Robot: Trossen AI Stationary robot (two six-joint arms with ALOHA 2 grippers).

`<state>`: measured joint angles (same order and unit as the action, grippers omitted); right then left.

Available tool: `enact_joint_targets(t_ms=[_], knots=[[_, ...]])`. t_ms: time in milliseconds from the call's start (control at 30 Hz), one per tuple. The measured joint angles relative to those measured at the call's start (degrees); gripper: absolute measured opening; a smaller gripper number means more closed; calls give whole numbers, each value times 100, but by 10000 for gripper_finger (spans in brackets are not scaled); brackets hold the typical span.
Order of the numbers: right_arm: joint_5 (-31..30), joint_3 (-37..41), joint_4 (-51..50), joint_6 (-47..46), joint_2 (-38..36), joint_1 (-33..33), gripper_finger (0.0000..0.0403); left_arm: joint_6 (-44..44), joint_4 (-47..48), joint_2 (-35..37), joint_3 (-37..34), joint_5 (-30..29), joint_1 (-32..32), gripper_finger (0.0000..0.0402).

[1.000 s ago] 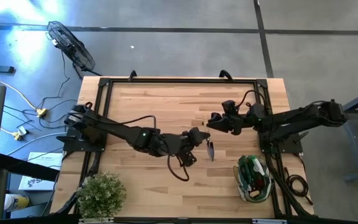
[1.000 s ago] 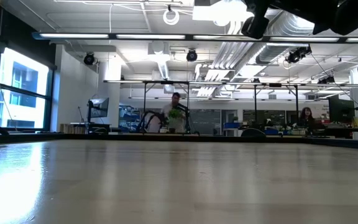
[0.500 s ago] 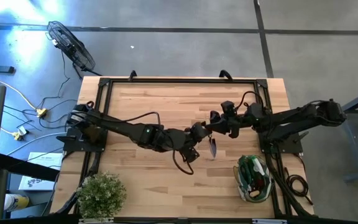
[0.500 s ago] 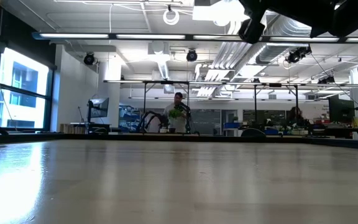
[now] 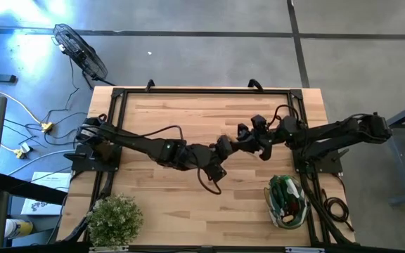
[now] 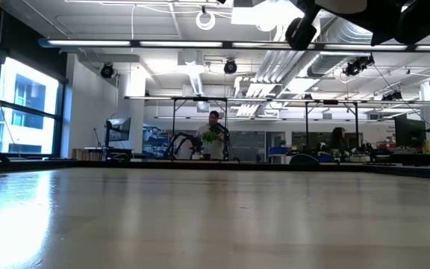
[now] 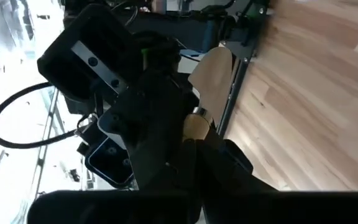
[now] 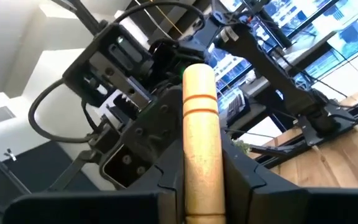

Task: Pick & Place Garden tools in Gardening bag
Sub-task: Put the brown trowel into the green gardening bag

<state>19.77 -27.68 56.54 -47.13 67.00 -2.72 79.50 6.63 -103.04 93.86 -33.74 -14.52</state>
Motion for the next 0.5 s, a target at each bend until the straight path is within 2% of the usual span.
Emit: enact_joint_targets(t_ms=[200, 333, 500], knots=[[46, 0, -31, 107, -5, -4, 54, -206, 106, 0, 2, -209, -8, 1], [249, 2, -81, 318, -100, -78, 54, -1211, 336, 4, 23, -581, -63, 1], [961, 2, -61, 850, -368, -140, 54, -2442, 1250, 7, 17, -998, -133, 0]])
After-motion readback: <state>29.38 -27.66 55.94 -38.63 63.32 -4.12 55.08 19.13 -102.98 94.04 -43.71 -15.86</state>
